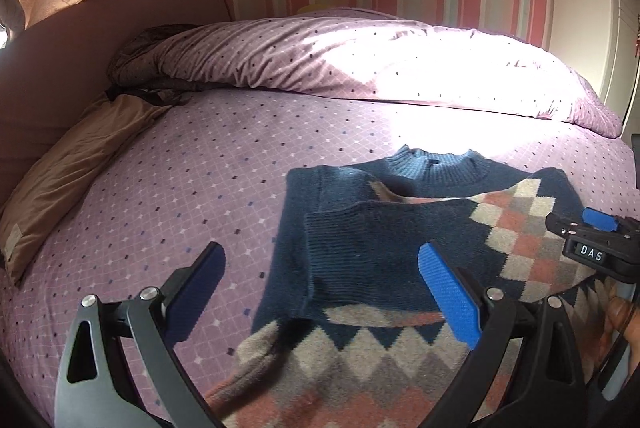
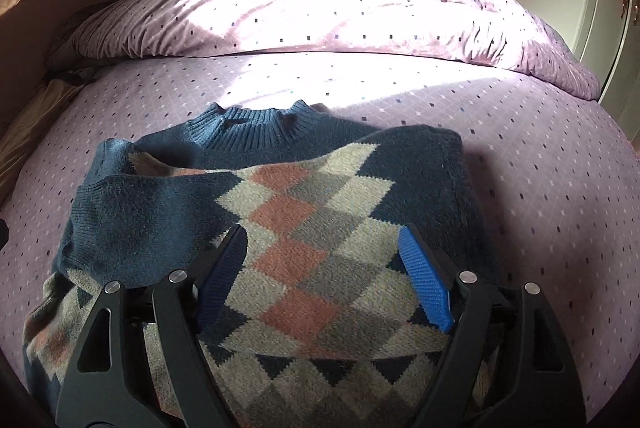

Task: Fold small clothes
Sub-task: 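Release the sleeve from the right tool and smooth the folded sweater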

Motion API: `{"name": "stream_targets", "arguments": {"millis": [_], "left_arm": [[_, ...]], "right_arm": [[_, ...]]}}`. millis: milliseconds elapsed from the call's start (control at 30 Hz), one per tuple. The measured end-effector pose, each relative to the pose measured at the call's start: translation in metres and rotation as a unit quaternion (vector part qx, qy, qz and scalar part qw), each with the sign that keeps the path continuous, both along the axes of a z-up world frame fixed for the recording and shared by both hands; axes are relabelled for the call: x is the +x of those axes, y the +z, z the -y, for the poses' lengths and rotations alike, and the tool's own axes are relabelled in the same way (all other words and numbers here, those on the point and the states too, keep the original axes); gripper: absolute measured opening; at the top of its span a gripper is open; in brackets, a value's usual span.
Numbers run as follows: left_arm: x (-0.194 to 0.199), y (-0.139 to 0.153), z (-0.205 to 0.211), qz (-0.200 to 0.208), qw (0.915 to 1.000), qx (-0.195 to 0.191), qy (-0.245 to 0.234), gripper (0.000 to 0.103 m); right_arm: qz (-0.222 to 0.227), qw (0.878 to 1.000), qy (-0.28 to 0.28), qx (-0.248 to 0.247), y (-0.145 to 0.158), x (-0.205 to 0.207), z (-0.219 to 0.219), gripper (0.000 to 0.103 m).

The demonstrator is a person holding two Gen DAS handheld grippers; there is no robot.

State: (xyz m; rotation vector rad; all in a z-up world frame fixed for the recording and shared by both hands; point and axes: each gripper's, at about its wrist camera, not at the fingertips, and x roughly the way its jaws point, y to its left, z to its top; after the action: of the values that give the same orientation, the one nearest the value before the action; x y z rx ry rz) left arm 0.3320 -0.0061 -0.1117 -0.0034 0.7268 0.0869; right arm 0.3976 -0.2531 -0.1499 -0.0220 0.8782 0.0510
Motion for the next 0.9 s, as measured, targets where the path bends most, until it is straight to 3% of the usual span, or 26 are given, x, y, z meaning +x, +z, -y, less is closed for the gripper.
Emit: {"name": "stream_targets", "arguments": {"millis": [233,367,500,600,667,900], "left_arm": [[0.031,-0.032,0.037,-0.027,0.9995,0.009,-0.016,0.098],[0.054,-0.061,0.041,-0.064,0.9979,0.002,0.0,0.098],[0.068,-0.093,0.04,-0.102,0.9945,0.025,0.006,0.098],[0.072,-0.111,0.027,-0.114,0.9933,0.013,0.015,0.102],[0.072,-0.115,0.021,-0.112,0.9935,-0.004,0.017,0.102],[0.069,-0.108,0.019,-0.102,0.9947,-0.004,0.008,0.102]], "right_arm": [[-0.032,0.999,-0.018,0.003,-0.028,0.008,0.024,0.084],[-0.063,0.998,-0.025,0.002,-0.048,0.013,0.035,0.086],[-0.069,0.997,-0.02,-0.013,-0.058,0.016,0.036,0.09],[-0.069,0.997,-0.024,-0.017,-0.064,0.018,0.038,0.093],[-0.065,0.997,-0.023,-0.028,-0.068,0.018,0.035,0.096],[-0.034,0.999,-0.024,-0.006,-0.057,0.005,0.039,0.099]]}}
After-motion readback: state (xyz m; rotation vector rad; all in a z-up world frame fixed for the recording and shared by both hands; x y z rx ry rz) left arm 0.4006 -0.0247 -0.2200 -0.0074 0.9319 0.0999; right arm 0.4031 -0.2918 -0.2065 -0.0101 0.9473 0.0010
